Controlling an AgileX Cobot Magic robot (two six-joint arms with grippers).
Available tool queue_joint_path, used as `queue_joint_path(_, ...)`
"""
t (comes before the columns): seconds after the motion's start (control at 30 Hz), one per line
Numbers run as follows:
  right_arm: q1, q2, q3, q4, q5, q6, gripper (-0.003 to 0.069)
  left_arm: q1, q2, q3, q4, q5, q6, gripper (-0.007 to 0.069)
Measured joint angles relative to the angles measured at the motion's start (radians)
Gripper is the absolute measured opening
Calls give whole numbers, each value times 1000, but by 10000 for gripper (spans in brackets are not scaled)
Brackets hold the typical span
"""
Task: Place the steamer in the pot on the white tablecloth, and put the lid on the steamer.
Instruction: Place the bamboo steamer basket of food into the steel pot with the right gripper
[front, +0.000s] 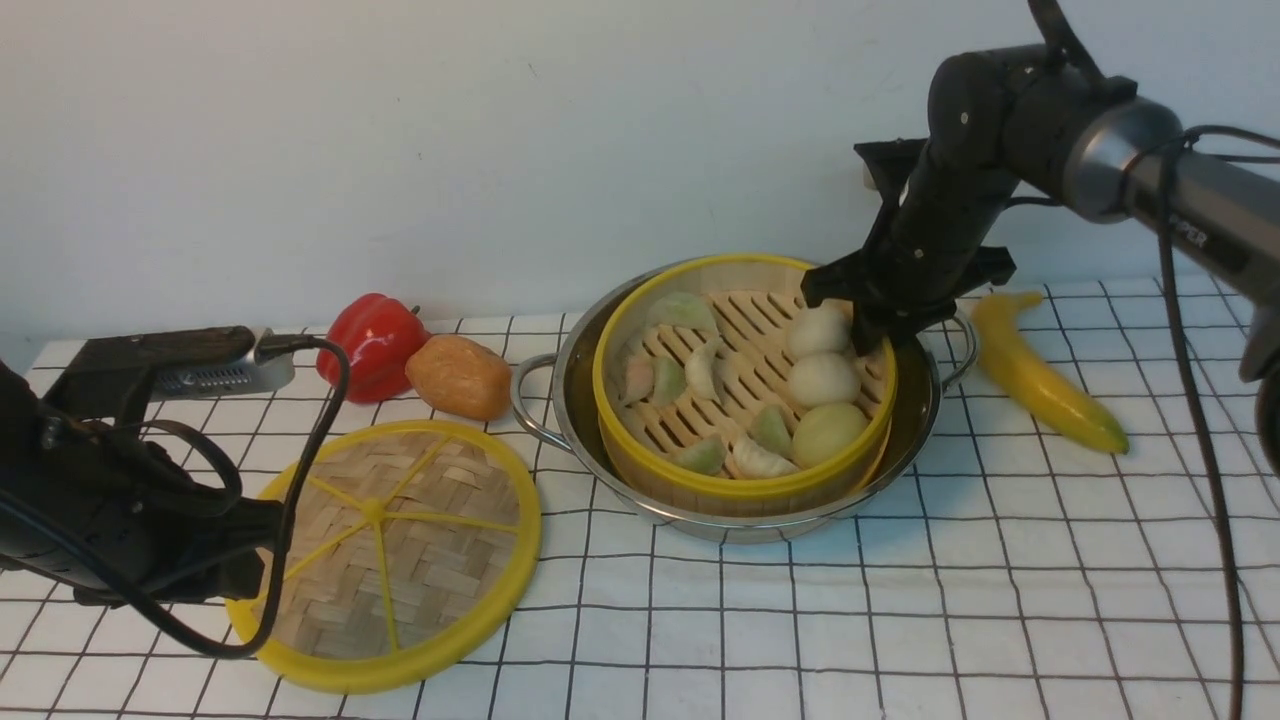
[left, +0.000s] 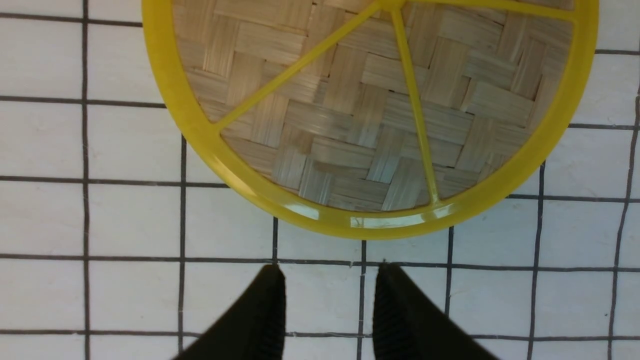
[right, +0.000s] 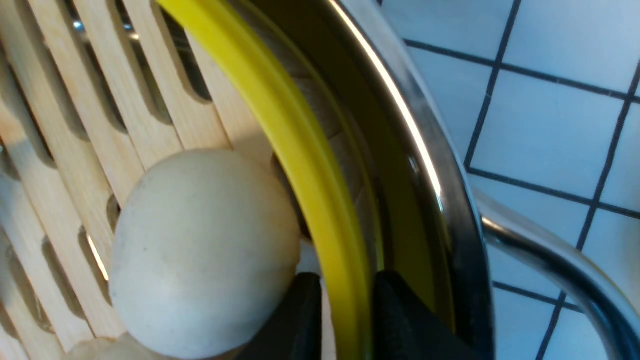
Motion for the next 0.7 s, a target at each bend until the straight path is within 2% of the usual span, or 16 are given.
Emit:
queue_joint_path(0.13, 0, 0, 0, -5, -1, 1, 204, 0, 0, 0, 0, 0, 0, 243)
queue_joint_path(0.43, 0, -17, 0, -22, -4, 0, 360, 0, 0, 0, 0, 0, 3, 243)
queue_joint_path(0.7, -3, -70, 0, -27, -5, 0, 412, 0, 0, 0, 0, -4, 7, 243)
